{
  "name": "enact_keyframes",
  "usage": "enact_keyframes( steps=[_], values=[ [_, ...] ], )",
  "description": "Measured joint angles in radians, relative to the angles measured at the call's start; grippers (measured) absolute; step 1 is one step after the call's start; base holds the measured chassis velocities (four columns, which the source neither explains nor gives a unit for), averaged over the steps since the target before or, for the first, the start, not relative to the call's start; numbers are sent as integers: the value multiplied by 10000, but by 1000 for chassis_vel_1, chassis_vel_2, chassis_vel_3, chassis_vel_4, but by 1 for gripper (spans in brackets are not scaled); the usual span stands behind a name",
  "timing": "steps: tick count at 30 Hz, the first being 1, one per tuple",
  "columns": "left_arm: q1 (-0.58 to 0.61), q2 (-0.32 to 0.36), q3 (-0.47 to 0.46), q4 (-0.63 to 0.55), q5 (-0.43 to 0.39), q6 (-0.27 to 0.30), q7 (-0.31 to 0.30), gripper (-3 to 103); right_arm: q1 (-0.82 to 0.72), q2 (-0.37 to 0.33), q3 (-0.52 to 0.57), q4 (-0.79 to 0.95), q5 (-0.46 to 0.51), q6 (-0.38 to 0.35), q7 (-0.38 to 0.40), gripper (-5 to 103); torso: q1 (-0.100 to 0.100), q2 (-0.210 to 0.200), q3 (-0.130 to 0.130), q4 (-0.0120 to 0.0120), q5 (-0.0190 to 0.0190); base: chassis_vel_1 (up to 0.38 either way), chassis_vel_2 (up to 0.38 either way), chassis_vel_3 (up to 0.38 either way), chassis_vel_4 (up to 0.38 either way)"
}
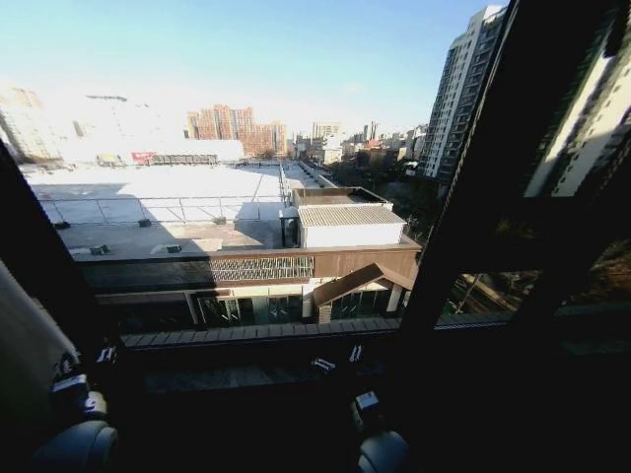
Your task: Open the curtains by pulling them apart, changing their state from closed to fully open.
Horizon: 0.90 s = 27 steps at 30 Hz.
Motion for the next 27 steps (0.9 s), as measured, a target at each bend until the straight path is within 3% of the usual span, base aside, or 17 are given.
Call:
enact_keyframes(
  steps=[2,4,7,18,27],
  values=[
    [280,87,-86,93,-288,-528,1180,79,114,-36,35,139,396,-368,171,100,0,0,0,0,2,0,0,0,0],
    [348,89,-96,186,-395,-744,1496,85,151,-44,53,206,576,-502,251,100,0,0,0,0,1,0,0,0,0],
    [462,95,-89,454,-662,-1506,2412,98,275,-116,198,437,1025,-947,429,100,0,0,0,1,-1,0,0,0,0],
    [384,-24,61,202,-547,-1385,2124,100,478,-232,267,569,1239,-1521,425,100,1,0,0,1,0,0,0,0,0],
    [357,-170,164,153,-276,-1353,2079,100,637,-334,423,511,1423,-1557,401,100,3,-1,1,0,-1,-49,-81,53,90]
  ],
)
